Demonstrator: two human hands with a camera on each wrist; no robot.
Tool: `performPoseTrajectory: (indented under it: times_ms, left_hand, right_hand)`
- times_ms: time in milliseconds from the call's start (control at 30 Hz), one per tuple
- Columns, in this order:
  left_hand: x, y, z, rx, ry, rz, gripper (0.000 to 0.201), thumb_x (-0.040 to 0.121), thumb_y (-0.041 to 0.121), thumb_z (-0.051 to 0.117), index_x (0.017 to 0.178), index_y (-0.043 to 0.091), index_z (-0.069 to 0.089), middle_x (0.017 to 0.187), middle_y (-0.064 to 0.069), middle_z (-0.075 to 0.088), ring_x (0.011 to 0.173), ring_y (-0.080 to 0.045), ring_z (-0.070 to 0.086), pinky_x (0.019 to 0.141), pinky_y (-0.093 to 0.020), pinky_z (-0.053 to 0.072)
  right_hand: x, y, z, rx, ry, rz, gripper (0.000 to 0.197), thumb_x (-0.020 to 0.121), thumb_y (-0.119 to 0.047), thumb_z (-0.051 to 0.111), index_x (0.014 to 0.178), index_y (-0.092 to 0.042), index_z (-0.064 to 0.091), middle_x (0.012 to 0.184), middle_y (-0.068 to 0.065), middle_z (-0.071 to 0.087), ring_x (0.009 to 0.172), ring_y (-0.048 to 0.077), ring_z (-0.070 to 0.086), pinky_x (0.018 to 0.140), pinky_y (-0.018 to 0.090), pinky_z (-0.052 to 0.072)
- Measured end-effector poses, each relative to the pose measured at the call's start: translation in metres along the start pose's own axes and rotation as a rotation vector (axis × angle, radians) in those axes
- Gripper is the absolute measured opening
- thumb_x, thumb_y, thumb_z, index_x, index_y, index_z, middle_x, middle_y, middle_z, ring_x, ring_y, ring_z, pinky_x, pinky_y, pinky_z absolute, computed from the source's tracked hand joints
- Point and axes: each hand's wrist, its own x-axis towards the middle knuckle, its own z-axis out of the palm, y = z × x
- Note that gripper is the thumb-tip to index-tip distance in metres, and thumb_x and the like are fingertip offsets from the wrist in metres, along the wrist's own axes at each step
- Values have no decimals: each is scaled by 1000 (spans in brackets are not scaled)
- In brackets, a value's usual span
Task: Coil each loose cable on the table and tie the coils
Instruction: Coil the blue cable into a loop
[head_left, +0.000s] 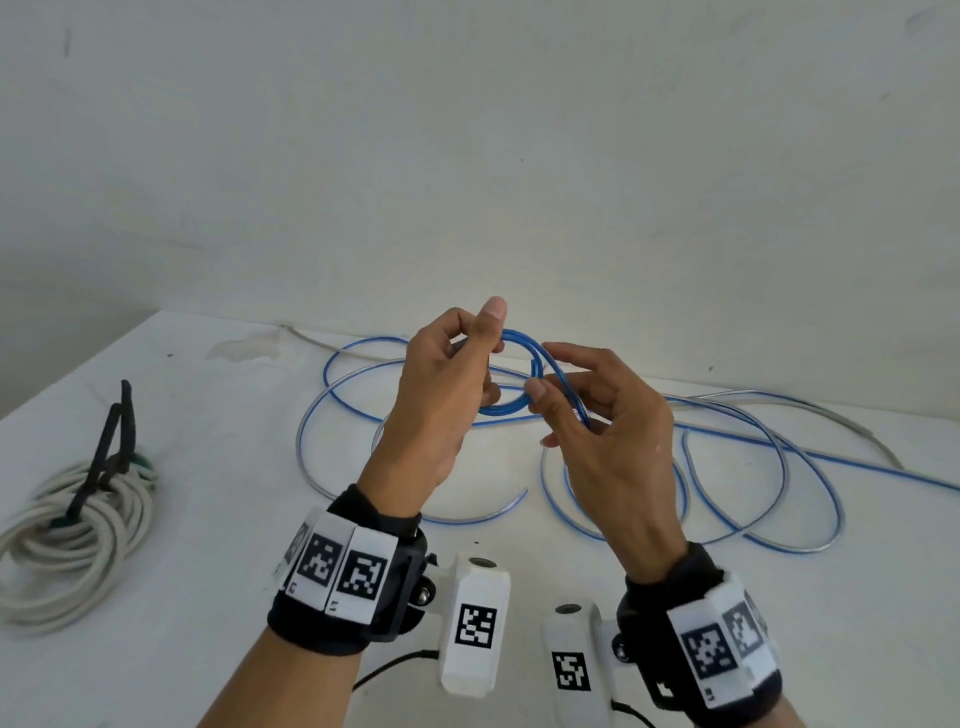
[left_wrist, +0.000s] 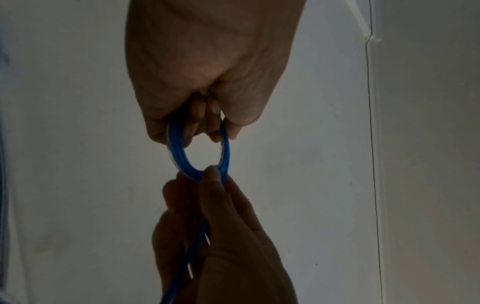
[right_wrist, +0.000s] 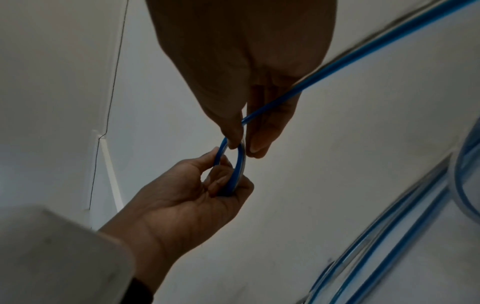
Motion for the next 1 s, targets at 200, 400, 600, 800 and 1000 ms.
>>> performPoseTrajectory:
  times_ms: [200,400,600,800,1000]
  left_hand:
    - [1,-2,0,-28,3,-7,36,100,37,59,74,12,54,51,8,36,46,-9,29,52,-23,35]
    - [-1,-1,1,-35,11,-8,36,100,37,59,76,12,53,51,8,33,47,-9,30,53,-23,37]
    - [-3,0,2,-55,-11,-19,35,101,36,58,74,13,53,51,7,30,48,-10,29,54,-24,36]
    - [-6,0,7,-57,-1,-26,35,101,37,57,75,15,54,48,12,36,47,-7,34,56,-24,38]
    - [-6,0,8,-55,-1,-17,35,101,37,57,75,13,54,48,11,37,47,-8,33,57,-26,37]
  right_hand:
    - [4,-2,-6,122,-119,51,24,90,-15,74,111,-25,67,91,-2,79,93,18,74,63,26,57]
    - [1,-6,-4,105,-130,48,25,85,-29,75,109,-27,66,88,-5,78,89,17,73,61,26,56]
    - [1,-4,-3,79,-68,45,21,83,-19,82,101,-27,71,89,-8,78,85,13,74,65,27,60]
    - [4,-8,-9,218,-78,176,29,79,-20,83,104,-11,71,87,6,79,81,18,74,73,28,58]
    - [3,-8,-12,185,-150,181,16,89,-23,75,98,-10,76,91,7,78,84,18,71,72,25,56]
